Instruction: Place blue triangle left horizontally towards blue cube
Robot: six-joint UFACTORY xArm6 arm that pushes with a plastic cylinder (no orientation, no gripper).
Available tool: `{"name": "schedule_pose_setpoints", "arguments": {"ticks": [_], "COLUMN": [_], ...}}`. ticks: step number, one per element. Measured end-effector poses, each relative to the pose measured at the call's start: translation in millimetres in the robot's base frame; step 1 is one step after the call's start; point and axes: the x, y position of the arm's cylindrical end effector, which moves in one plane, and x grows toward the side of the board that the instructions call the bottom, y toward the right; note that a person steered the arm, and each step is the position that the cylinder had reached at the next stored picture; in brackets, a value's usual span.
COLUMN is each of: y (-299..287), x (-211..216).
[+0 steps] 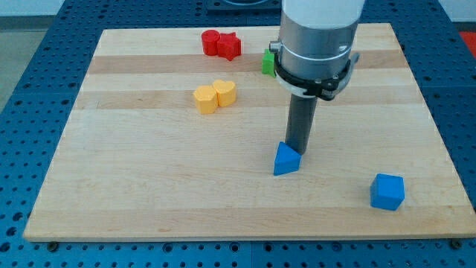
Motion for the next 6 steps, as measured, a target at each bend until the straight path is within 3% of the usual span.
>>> {"name": "schedule_pose_setpoints", "arguments": {"ticks": [2, 6], "y": [1, -80], "x": [31, 71]}}
